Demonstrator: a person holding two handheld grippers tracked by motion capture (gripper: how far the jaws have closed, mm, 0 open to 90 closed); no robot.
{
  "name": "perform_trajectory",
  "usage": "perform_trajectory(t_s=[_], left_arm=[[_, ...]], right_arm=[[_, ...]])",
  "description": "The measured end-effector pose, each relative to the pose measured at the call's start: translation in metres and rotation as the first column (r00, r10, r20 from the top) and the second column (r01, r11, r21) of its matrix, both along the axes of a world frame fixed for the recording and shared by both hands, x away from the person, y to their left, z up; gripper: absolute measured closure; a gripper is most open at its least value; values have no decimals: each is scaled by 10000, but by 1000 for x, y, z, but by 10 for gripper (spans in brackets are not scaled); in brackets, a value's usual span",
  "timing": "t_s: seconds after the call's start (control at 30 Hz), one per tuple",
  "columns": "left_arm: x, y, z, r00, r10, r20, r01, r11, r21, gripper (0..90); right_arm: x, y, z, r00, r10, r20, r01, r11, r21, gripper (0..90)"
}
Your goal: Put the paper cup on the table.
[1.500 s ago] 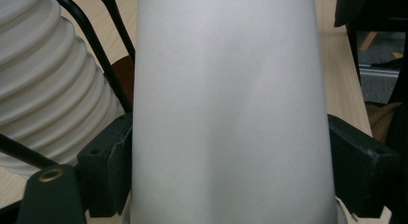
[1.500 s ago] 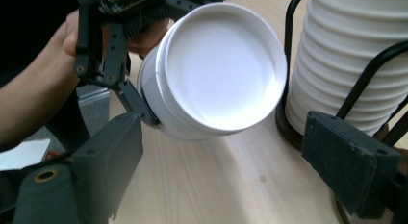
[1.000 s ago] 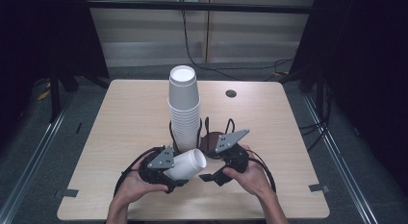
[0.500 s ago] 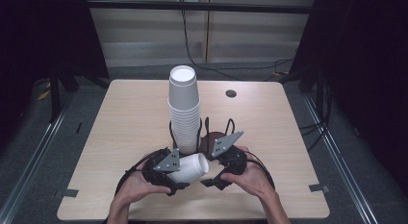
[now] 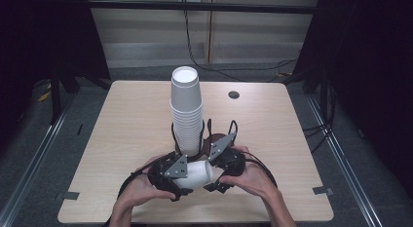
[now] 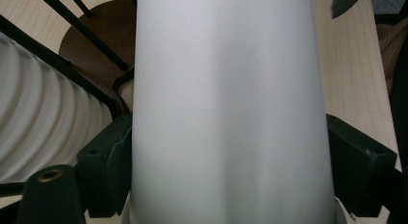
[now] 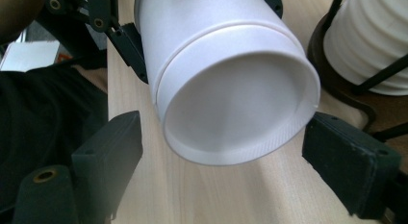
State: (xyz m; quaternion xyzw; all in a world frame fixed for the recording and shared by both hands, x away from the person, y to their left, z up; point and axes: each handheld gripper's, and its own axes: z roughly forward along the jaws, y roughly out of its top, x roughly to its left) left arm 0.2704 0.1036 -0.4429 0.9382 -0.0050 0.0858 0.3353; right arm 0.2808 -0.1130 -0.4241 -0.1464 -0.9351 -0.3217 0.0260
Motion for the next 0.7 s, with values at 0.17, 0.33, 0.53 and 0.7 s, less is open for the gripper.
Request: perform_trajectory(t_s=[0.17,0.33,0.53,0.7], left_arm=[[-3,1,0,9999,-75,81,73,9997,250,162],[-4,-2,-1,9997,-233,-68,235,9994,273,162],[-4,-4,-3,9990,-320,-301,329,9991,275,162],[-5,-5,-4,9988,-374,-322,383,9989,276,162]], right_arm=[[2,7,-1,9997,220,-91,-222,9996,-194,153],[1,11,1,9981,545,-284,-553,9981,-283,170],[2,15,0,9961,759,-441,-774,9964,-343,171],[1,19,0,9946,850,-600,-883,9946,-549,162]])
